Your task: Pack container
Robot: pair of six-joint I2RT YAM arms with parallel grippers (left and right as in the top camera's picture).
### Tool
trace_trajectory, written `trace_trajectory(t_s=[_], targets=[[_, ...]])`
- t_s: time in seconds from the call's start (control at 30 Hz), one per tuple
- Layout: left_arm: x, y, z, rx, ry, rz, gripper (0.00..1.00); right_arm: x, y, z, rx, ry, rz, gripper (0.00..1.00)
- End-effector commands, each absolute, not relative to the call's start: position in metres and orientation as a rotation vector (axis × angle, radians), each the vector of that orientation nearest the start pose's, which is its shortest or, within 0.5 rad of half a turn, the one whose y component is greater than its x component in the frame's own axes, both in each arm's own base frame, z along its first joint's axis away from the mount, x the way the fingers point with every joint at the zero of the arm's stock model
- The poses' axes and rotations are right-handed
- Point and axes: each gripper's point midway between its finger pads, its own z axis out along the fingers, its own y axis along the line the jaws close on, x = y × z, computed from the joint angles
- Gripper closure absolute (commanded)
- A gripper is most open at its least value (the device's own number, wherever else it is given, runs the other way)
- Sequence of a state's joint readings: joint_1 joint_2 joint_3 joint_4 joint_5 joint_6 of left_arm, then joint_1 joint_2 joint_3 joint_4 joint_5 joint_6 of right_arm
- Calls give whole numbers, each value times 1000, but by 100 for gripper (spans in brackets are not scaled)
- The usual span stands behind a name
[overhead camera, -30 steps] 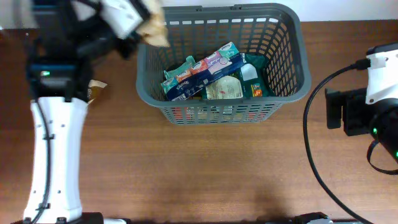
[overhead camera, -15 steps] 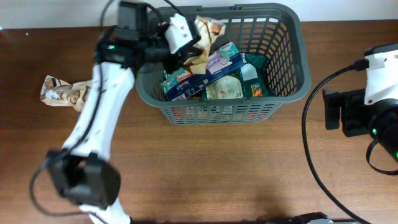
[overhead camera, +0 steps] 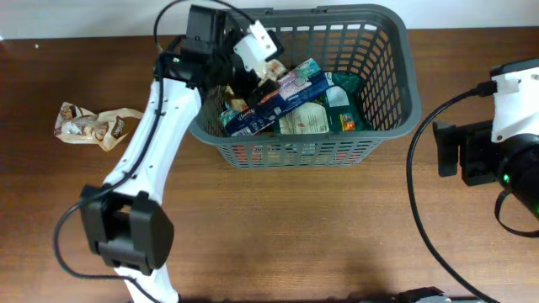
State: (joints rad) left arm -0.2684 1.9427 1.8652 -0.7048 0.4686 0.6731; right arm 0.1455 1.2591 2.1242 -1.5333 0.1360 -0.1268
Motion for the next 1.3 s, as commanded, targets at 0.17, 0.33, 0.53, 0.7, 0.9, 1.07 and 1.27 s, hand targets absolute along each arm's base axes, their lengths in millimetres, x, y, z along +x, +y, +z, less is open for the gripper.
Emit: trace_trajectory(t_s=[0.17, 0.33, 0.53, 0.7, 0.9, 1.07, 1.27], targets=[[478, -87, 488, 521, 1712, 121, 8, 243, 13, 441, -219, 2214, -126, 1], [461, 49, 482, -82, 1860, 259, 10, 243, 13, 441, -219, 2214, -126, 1], [414, 155, 352, -824, 2203, 249, 1, 243, 13, 441, -219, 2215, -125, 1], [398, 170, 267, -1265, 2290, 212, 0, 243, 13, 441, -219, 2215, -126, 1], [446, 161, 230, -1554, 2063, 49, 1, 243, 14, 441, -221, 2215, -121, 1], [489, 162, 215, -1505, 1988, 44, 1, 241, 16, 438, -202, 2229, -89, 1], [502, 171, 169, -1601, 1964, 95, 1, 236, 17, 432, -176, 2266, -69, 1]])
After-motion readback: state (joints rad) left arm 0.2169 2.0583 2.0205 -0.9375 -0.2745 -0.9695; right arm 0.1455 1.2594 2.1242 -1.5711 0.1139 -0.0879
